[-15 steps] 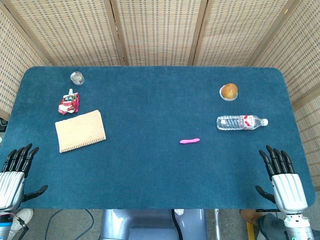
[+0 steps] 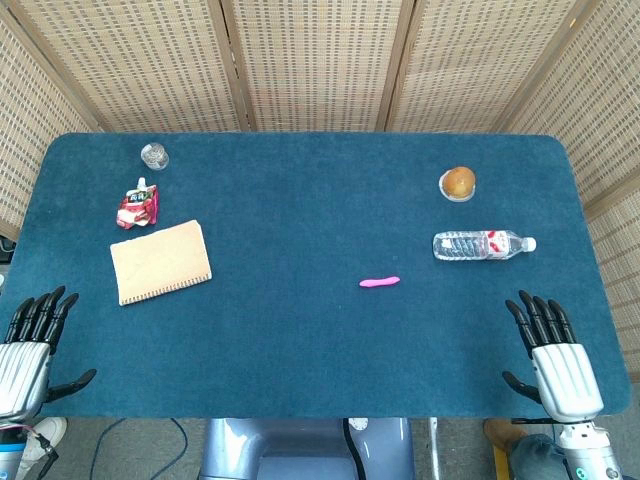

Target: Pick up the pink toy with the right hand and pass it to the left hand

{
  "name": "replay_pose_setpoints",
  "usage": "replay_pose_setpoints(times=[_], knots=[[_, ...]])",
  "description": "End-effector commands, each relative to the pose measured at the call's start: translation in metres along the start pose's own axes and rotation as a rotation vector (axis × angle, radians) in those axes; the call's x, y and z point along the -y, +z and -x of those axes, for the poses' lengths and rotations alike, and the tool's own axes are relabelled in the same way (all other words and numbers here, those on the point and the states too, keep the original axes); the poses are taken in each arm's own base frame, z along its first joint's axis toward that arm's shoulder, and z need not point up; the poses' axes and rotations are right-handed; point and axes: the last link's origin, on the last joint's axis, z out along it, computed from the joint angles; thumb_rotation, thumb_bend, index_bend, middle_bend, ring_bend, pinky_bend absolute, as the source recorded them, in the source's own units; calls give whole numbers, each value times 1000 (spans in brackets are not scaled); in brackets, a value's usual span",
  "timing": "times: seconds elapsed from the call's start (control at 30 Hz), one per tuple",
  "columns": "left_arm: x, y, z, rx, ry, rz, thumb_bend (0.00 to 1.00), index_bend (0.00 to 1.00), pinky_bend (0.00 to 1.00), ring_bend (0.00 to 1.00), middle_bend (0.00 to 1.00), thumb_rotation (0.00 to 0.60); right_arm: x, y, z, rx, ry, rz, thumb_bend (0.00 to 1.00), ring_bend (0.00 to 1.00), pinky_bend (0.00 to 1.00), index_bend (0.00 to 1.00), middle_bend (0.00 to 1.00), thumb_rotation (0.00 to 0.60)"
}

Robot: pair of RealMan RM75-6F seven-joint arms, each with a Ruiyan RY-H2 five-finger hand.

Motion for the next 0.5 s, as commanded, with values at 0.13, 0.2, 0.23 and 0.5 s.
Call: replay_pose_setpoints(times=[0.13,0.2,0.23,0.5], knots=[[-1,8,2,-7,4,-12,0,0,0,0,0,600,16,55,3,52,-21,-92,0,0,0,59,0,600],[-1,11,4,-7,10,-15,0,0,0,0,0,600,21,76,2,58,-51,-113,0,0,0,72,0,600],[-1,13,5,-6,13,-15,0,0,0,0,0,600,24,85,2,56,-69,-123,0,0,0,77,0,600],[1,24,16,8,38,-50,0,0,0,0,0,600,72,159,28,140,-108,-208,127,0,0,276,0,600]])
